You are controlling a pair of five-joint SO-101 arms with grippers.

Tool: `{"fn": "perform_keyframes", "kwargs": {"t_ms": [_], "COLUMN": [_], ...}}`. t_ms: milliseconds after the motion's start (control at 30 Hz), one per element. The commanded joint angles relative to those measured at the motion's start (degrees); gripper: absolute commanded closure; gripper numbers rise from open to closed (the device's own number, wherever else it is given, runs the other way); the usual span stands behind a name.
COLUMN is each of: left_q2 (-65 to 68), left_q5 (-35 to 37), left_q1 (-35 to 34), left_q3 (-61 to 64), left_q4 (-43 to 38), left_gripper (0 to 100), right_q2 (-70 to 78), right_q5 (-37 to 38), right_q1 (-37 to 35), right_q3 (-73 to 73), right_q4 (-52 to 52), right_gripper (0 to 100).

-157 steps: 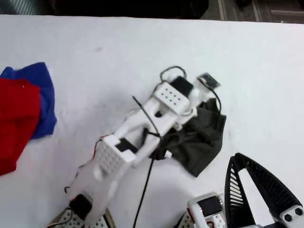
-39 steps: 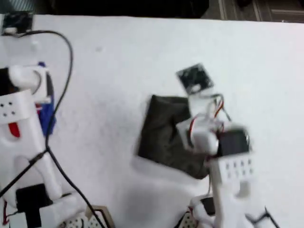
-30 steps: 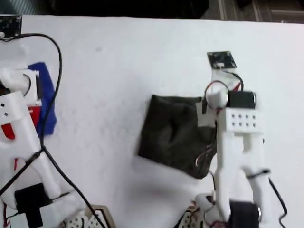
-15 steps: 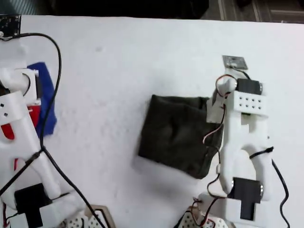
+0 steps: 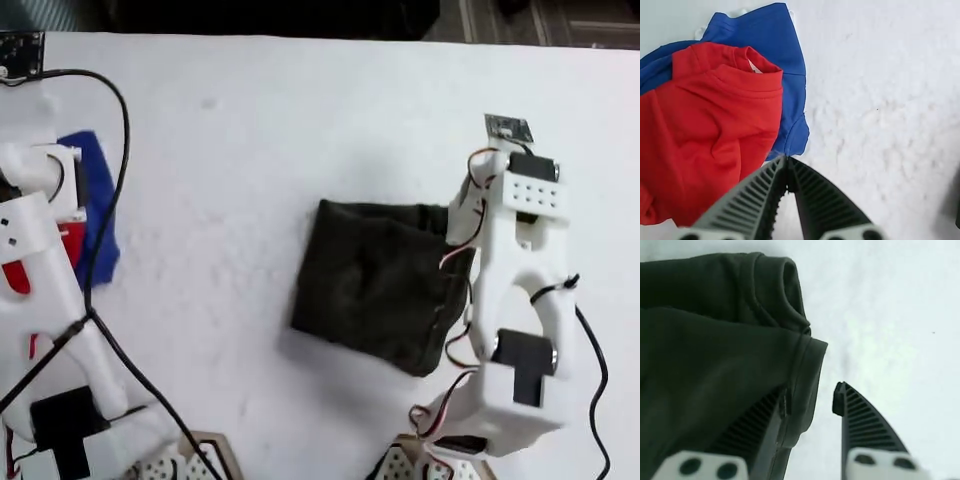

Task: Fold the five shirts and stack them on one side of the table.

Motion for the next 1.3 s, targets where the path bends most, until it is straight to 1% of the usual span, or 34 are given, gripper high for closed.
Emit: {"fn": "perform_keyframes", "kwargs": {"t_ms": [0,367,433,533,600,733,1000,1100,1267], "left_q2": [-1.8,-1.8,-1.8,-1.8,-1.8,-1.8,-1.8,-1.8,-1.8], "left_q5": [-0.4,-0.4,-0.4,-0.4,-0.4,-0.4,-0.4,-0.4,-0.4], "left_q1": [-0.3,-0.3,-0.3,-0.3,-0.3,-0.3,-0.3,-0.3,-0.3], "left_q3": [-0.2,-0.2,-0.2,-0.2,-0.2,-0.2,-0.2,-0.2,-0.2], "left_q4": [-0.5,-0.5,-0.5,-0.5,-0.5,-0.5,-0.5,-0.5,-0.5], "left_gripper": [98,98,98,98,98,98,98,98,98], "right_q2": [2.4,9.1,9.6,9.3,8.7,6.2,-0.7,-1.7,0.3], "right_q5": [0.0,0.0,0.0,0.1,0.1,0.2,8.8,11.7,12.9], "right_q1": [0.0,-1.5,-1.7,-1.9,-1.9,-1.9,-2.1,-3.7,-7.1], "right_q3": [-2.5,-2.8,-4.0,-5.9,-7.5,-11.1,-16.7,-19.5,-20.7], "right_q4": [-0.4,-2.0,-1.8,-0.9,1.1,4.8,5.2,5.1,1.8], "right_gripper": [84.0,84.4,87.6,98.7,96.5,97.8,97.9,97.9,97.9]}}
